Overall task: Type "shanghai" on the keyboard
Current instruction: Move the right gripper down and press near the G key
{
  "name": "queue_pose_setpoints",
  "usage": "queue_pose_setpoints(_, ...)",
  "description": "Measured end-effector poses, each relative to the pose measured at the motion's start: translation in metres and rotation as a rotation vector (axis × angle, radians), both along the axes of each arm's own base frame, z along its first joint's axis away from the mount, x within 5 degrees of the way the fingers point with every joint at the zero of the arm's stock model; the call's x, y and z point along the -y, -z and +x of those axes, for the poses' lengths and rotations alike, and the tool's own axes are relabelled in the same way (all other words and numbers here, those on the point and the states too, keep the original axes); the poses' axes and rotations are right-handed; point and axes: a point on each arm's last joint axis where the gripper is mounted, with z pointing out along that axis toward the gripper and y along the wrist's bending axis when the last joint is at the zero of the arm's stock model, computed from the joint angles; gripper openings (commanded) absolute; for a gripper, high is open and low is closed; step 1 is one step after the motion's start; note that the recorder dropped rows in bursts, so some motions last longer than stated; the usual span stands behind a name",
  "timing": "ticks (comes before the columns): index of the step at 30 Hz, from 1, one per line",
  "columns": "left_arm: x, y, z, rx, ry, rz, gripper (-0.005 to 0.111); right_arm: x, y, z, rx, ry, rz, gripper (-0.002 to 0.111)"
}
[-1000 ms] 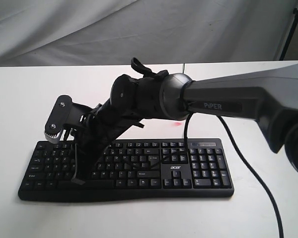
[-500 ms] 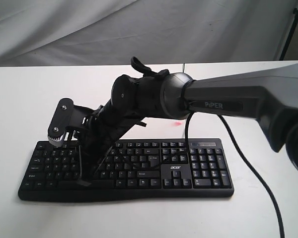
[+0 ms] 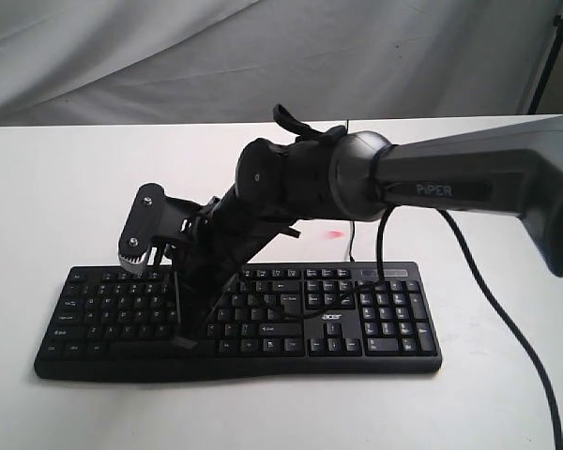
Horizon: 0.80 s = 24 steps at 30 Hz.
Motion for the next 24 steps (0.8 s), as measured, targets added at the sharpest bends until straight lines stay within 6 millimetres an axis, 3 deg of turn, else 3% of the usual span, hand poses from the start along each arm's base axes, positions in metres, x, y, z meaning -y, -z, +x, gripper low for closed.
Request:
queue_pose_setpoints(20,0.0,0.0,0.0,0.0,0.0,0.0,0.001,-0.0033,-0.0018,-0.0016,-0.003,-0.014,0.048,0.0)
queue_pose_setpoints(24,0.0,0.0,0.0,0.0,0.0,0.0,0.001,-0.0037,0.0068,-0.0014,-0.02,-0.012,0.04,0.0)
